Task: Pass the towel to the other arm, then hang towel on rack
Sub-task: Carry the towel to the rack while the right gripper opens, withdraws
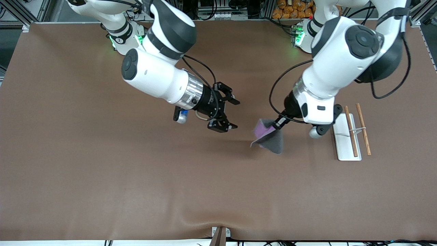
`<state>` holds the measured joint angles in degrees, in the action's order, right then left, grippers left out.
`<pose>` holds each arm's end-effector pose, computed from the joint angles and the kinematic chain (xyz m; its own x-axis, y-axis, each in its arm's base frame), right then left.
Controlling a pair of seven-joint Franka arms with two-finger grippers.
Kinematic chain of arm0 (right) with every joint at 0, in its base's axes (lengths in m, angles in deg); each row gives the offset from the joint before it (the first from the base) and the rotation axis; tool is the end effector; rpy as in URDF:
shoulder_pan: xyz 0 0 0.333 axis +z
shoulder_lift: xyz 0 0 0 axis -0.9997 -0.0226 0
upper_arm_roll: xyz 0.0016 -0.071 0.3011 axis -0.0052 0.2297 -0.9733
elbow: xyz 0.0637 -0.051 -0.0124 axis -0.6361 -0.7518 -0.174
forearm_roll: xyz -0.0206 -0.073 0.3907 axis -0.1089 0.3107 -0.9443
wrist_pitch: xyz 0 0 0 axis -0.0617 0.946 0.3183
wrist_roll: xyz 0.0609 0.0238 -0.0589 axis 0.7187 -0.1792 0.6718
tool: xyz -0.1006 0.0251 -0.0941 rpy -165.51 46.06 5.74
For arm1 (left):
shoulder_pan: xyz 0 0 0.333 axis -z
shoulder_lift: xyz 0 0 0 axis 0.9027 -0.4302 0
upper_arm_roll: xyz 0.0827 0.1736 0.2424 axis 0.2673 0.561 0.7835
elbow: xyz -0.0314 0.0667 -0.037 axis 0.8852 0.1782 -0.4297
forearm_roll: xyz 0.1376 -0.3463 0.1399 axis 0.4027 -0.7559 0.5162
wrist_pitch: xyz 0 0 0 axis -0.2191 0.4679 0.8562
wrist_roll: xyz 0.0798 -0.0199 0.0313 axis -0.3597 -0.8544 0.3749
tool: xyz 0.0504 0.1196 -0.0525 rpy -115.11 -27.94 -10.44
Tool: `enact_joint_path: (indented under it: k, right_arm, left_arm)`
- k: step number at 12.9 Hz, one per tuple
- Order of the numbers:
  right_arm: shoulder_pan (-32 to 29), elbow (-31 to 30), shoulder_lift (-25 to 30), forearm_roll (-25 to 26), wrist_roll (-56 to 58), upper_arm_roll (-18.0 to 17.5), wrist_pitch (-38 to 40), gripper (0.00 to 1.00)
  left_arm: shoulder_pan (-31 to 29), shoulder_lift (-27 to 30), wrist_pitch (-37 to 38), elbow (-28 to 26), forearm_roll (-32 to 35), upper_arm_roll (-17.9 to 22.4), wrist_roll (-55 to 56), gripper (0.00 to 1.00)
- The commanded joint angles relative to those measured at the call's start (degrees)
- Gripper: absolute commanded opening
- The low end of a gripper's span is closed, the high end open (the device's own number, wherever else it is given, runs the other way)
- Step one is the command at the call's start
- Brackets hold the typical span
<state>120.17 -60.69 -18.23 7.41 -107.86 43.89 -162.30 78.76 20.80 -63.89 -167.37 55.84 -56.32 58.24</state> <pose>0.6001 0.4786 0.4887 -0.1309 -0.7314 -0.6693 -0.9912 0.1111 0.0724 0.6102 -0.2996 0.4989 0.7517 0.6551 -0.0767 0.6532 -0.7232 0.2243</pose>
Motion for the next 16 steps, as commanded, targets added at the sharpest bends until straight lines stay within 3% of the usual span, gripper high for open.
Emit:
enact_joint_path:
  k: [1, 6, 11, 16]
  right_arm:
    - [-3.2, -0.2, 1.8, -0.3, 2.2, -0.4, 5.9, 1.0]
    - [-8.6, -0.1, 3.9, -0.1, 17.0, -0.3, 21.7, 1.0]
    - [-19.6, -0.1, 6.4, -0.6, 38.0, -0.4, 39.2, 1.0]
    - [-27.5, -0.3, 7.2, 2.4, 56.6, -0.3, 47.3, 1.0]
  left_arm:
    - [-3.9, 0.9, 6.5, -0.4, 1.6, -0.3, -11.8, 0.0]
    - [-12.1, 0.3, 14.8, -1.7, 1.8, -0.3, -31.4, 0.0]
    - [-20.9, 0.5, 18.0, -4.7, 1.8, -0.3, -44.6, 0.0]
    - [-26.4, 0.3, 18.5, -5.7, 1.9, -0.3, -53.0, 0.0]
